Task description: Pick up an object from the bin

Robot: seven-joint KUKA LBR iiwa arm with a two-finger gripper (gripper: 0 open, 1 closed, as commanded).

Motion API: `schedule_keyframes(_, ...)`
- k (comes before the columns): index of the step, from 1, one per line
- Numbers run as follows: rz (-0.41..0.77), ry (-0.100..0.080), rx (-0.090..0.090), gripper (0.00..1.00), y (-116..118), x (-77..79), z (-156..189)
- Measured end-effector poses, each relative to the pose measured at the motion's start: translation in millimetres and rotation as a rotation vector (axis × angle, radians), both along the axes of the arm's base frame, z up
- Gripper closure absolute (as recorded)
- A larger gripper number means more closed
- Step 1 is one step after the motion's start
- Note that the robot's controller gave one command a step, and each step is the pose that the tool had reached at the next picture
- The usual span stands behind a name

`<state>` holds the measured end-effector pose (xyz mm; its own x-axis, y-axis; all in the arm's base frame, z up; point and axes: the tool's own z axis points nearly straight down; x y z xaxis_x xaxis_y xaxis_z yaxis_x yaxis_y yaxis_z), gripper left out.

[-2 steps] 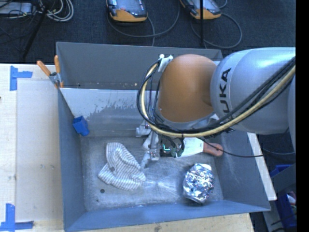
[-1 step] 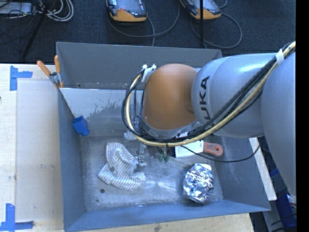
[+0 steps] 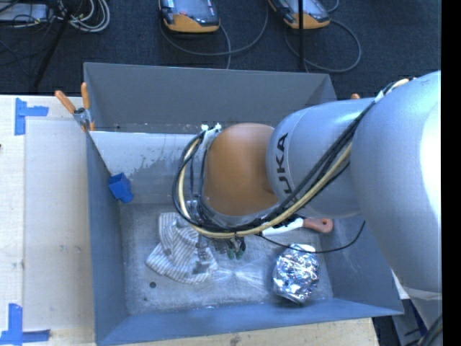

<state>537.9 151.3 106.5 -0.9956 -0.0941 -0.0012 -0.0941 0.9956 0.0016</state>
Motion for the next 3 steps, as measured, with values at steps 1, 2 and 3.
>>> schedule_keyframes(1, 0.137, -0.003, 0.004, 1.0, 40.0, 85.3, -27.3)
schedule_keyframes(2, 0.136, -0.003, 0.004, 1.0, 40.0, 85.3, -27.3)
schedule_keyframes(3, 0.18, -0.019, 0.016, 1.0, 15.2, 84.0, -26.3)
